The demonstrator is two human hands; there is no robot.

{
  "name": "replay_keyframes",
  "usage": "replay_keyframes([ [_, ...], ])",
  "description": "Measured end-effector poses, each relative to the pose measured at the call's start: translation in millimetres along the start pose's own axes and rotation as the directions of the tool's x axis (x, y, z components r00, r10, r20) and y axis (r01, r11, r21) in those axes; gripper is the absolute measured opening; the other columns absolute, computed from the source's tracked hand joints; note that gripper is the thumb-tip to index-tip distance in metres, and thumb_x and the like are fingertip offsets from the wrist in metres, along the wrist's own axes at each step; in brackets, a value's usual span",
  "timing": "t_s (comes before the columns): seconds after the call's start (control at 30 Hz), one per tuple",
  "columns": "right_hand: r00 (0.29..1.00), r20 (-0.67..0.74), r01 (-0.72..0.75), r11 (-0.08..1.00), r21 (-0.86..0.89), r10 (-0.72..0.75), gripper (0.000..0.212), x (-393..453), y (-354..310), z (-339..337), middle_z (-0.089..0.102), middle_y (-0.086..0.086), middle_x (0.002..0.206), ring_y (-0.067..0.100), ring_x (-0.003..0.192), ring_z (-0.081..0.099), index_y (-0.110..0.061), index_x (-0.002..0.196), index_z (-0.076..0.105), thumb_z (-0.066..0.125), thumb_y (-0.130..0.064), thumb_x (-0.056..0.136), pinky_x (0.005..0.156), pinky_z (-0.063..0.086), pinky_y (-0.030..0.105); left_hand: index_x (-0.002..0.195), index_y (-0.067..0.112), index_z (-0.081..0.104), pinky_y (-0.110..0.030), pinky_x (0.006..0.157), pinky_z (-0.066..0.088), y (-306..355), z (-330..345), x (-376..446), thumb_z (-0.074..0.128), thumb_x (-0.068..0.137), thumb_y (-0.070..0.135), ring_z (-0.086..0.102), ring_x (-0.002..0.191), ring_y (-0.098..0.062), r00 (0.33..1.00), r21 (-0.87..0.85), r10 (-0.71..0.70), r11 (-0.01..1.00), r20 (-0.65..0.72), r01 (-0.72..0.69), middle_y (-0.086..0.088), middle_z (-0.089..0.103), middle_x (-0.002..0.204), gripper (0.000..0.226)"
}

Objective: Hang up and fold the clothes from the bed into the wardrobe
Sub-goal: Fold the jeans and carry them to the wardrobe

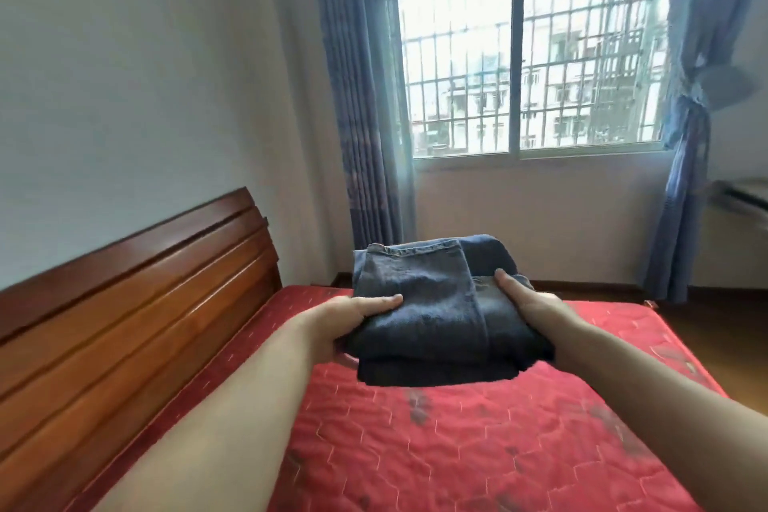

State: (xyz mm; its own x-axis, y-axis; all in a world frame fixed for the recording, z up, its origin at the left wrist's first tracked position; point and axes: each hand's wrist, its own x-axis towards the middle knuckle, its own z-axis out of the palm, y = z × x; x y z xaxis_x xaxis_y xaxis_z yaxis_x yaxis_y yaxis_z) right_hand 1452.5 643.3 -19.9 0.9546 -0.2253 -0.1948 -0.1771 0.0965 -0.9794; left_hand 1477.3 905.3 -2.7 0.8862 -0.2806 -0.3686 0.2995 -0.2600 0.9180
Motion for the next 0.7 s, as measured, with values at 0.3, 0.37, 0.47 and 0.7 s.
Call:
replay_keyframes([
  [0.3,0.916,0.283,0.300,0.954,-0.019,-0.283,0.031,-107,-45,81,0.072,0.003,0.075,0.015,0.061,0.064,-0.016,0.084,0.071,0.067,-0.047,0.086,0.052,0.046,0.021,0.106,0.012,0.071,-0.037,0.083,0.053,-4,-17,-183,0.070,0.072,0.037,0.069,0.092,-0.028,0.869,-0.233,-0.026,0.967,-0.494,-0.104,-0.010,0.075,0.098,0.042],
  [0.37,0.889,0.356,0.315,0.949,-0.017,-0.289,0.032,-136,-46,107,0.072,0.003,0.077,0.015,0.064,0.065,-0.015,0.084,0.072,0.067,-0.047,0.086,0.054,0.048,0.023,0.112,0.015,0.069,-0.044,0.093,0.053,-19,-20,-219,0.068,0.080,0.058,0.069,0.097,-0.030,0.785,-0.286,-0.027,0.939,-0.619,-0.193,-0.008,0.074,0.104,0.053],
  [0.47,0.848,0.469,0.300,0.953,-0.043,-0.246,0.037,-182,-35,148,0.072,0.004,0.078,0.017,0.066,0.067,-0.014,0.085,0.071,0.066,-0.051,0.085,0.054,0.049,0.023,0.125,0.009,0.060,-0.046,0.099,0.050,-59,-34,-272,0.061,0.080,0.068,0.064,0.105,-0.032,0.596,-0.255,-0.051,0.931,-0.801,-0.263,-0.010,0.066,0.118,0.075],
  [0.7,0.682,0.730,0.196,0.971,-0.138,-0.034,0.044,-303,17,229,0.069,0.008,0.087,0.025,0.077,0.068,-0.013,0.084,0.060,0.063,-0.057,0.084,0.059,0.050,0.027,0.129,0.001,0.059,-0.035,0.102,0.043,-148,-34,-434,0.051,0.085,0.069,0.057,0.120,-0.032,0.157,-0.189,-0.160,0.963,-0.975,-0.191,-0.015,0.060,0.131,0.082],
])
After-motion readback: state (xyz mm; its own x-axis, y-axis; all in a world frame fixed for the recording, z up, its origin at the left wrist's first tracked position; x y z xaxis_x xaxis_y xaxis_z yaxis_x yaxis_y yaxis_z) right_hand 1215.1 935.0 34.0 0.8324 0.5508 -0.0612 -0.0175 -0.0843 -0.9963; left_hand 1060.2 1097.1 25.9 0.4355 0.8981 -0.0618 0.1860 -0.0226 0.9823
